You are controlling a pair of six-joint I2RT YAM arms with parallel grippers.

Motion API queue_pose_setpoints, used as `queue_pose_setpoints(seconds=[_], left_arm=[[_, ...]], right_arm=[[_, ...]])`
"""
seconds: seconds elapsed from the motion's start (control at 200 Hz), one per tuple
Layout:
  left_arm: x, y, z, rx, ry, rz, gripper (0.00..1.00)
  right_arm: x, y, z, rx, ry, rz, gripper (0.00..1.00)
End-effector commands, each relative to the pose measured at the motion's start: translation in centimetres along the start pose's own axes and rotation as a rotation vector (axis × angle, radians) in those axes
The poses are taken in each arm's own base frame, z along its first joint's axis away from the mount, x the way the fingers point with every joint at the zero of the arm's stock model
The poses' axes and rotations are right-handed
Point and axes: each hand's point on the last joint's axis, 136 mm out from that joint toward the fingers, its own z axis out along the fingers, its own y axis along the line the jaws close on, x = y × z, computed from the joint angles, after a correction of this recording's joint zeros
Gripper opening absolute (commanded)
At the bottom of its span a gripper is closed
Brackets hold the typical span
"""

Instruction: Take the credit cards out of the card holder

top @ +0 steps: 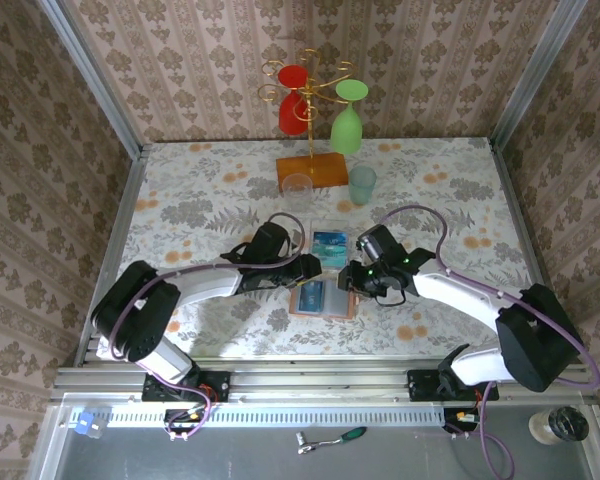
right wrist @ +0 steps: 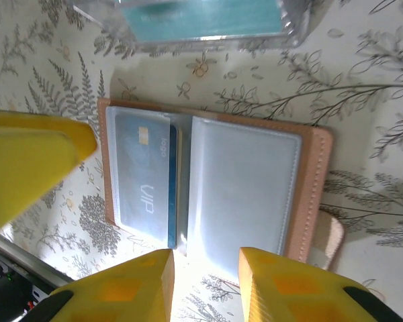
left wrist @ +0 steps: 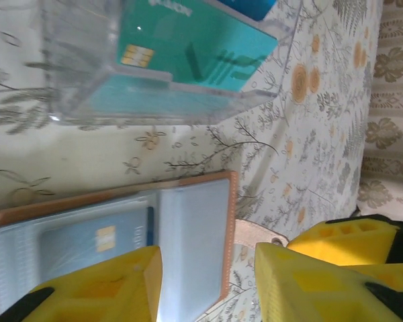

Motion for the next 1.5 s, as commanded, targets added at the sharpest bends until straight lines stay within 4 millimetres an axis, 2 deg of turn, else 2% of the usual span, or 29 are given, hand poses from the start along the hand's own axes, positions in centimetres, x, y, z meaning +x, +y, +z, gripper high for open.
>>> queue_pose_setpoints(seconds=[0.0, 0.19, 0.315, 0.505, 1.05, 1.19, 1.495], left_arm=[[1.3, 3.3, -0.9, -0.116, 0.032, 0.02, 0.38], [2.2, 5.0, -1.1, -0.145, 0.051, 0.003, 0.3], [2.7, 6.8, -1.3, -0.21, 0.051, -0.016, 0.35], [3.4, 7.2, -0.8, -0.184, 0.057, -0.054, 0.37], [4.3, 6.4, -1.4, -0.172, 0.049, -0.055, 0.36], [3.9, 5.9, -1.6, -0.164, 0.036, -0.053, 0.35], [3.1, 4.6, -1.0, -0.146, 0.041, -0.027, 0.19]], right_arm=[[-0.2, 1.5, 0.7, -0.025, 0.015, 0.001, 0.31], [-0.3, 2.4, 1.4, -0.024, 0.026, -0.011, 0.31], [-0.4, 2.6, 1.7, -0.021, 0.032, -0.019, 0.31], [-0.6, 2.9, 2.1, -0.02, 0.039, -0.026, 0.31], [-0.5, 3.8, 3.3, -0.042, 0.074, -0.032, 0.31], [-0.5, 3.7, 3.4, -0.043, 0.074, -0.028, 0.31], [0.2, 3.8, 4.2, -0.066, 0.1, -0.014, 0.31]])
